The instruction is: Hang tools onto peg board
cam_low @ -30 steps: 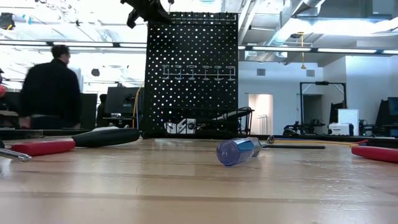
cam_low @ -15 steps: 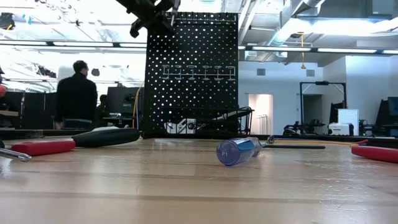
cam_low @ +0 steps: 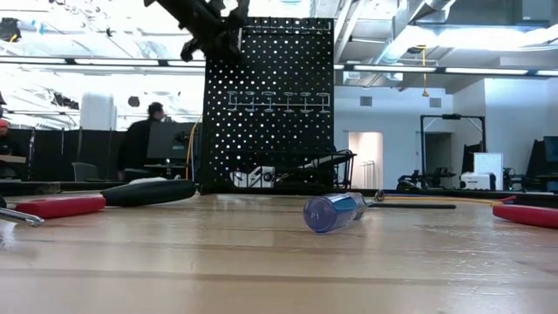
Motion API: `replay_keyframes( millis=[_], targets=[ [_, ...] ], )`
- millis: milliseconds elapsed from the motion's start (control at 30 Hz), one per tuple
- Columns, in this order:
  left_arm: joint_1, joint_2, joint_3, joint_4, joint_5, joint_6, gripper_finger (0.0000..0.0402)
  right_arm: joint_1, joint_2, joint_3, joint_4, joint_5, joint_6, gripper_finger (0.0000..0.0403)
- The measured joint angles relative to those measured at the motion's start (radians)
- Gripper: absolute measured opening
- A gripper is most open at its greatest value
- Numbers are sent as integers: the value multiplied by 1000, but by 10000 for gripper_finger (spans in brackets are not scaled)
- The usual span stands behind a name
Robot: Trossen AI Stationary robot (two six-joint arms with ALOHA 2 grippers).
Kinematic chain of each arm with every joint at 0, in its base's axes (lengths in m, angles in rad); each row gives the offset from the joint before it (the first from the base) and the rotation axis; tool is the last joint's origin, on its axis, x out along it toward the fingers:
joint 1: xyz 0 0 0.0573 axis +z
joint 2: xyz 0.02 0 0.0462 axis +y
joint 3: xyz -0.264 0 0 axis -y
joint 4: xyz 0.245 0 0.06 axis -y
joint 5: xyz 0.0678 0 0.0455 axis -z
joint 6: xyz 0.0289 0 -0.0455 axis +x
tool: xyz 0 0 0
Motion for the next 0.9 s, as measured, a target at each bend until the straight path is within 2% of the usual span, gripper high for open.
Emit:
replay_keyframes(
  millis=[333, 533, 767, 900],
  targets=[
    [-8, -49, -3, -146, 22, -35, 138, 4, 0, 0, -31, 0, -15, 314],
    [-53, -141, -3, -263, 24, -40, 156, 18, 0, 0, -67, 1, -44, 314],
    [-226, -217, -3, -425, 24, -90, 157, 149, 0, -6, -310, 6, -180, 314],
    [-384, -204, -3, -555, 24, -136, 157, 224, -13, -107, -382, 14, -177, 314]
  ],
)
